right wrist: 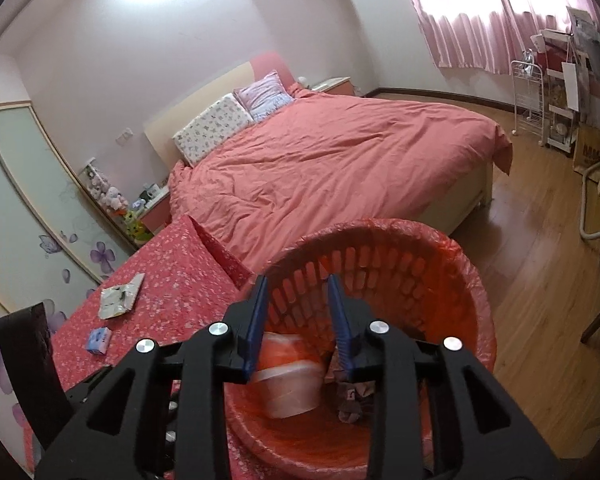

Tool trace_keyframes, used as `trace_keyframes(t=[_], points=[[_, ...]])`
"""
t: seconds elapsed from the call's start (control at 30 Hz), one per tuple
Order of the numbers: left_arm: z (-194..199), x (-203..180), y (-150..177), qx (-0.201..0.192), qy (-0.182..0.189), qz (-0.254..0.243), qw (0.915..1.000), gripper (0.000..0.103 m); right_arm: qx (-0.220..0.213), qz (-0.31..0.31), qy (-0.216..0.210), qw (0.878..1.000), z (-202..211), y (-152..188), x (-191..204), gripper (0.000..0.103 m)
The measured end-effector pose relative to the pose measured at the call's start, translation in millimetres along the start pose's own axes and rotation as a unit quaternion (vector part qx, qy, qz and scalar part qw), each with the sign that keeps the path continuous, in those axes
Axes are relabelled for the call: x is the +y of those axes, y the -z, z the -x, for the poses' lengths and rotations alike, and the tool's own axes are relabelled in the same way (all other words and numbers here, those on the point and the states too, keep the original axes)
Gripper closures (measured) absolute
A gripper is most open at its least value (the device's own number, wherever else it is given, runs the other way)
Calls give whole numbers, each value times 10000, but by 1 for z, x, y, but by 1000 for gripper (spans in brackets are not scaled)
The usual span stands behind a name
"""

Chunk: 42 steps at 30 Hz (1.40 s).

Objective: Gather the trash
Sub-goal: 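Carry cup and mesh pad over the orange basket and open both tools, then move the left tool to the blue tissue pack and grasp it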

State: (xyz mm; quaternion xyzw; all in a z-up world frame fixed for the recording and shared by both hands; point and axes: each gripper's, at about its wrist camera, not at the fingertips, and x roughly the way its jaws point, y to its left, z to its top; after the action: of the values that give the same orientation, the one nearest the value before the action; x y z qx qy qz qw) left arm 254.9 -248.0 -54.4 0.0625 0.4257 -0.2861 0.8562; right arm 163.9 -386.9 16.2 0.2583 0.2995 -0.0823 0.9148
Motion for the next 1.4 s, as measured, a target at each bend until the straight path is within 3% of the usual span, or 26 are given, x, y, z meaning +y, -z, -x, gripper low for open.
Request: trace_keyframes(t=[0.27, 0.37, 0.5, 0.57, 0.63, 0.73, 0.93, 1.03, 1.17, 1.4], points=[[14, 40, 7, -52, -469, 229, 9986, 21, 3, 148, 153, 9998, 2, 3, 7, 72], [23, 58, 12, -81, -669, 333, 9972, 20, -36, 282, 243, 9993, 3, 6, 14, 64], [34, 87, 18, -120, -1017, 484, 9936, 19, -113, 588, 392, 9974, 4, 12, 29, 64], [38, 106, 22, -138, -1249, 601, 9903, 19, -145, 725, 449, 9963, 4, 15, 36, 63], [43, 127, 26, -152, -1465, 759, 9862, 18, -178, 858, 480, 9950, 4, 20, 45, 55], [51, 161, 33, -181, -1809, 1081, 9774, 17, -242, 1042, 504, 9930, 3, 27, 58, 51], [61, 228, 42, -208, -2700, 1646, 9485, 16, -140, 1233, 343, 9917, -4, 41, 82, 51], [60, 259, 45, -98, -2954, 1927, 9357, 16, -18, 1191, 204, 9927, -12, 46, 92, 51], [54, 277, 44, 1, -3003, 2079, 9309, 16, 164, 1233, 50, 9922, -24, 55, 107, 51], [43, 291, 38, 92, -3011, 2009, 9322, 16, 413, 1459, -198, 9882, -40, 71, 143, 51]])
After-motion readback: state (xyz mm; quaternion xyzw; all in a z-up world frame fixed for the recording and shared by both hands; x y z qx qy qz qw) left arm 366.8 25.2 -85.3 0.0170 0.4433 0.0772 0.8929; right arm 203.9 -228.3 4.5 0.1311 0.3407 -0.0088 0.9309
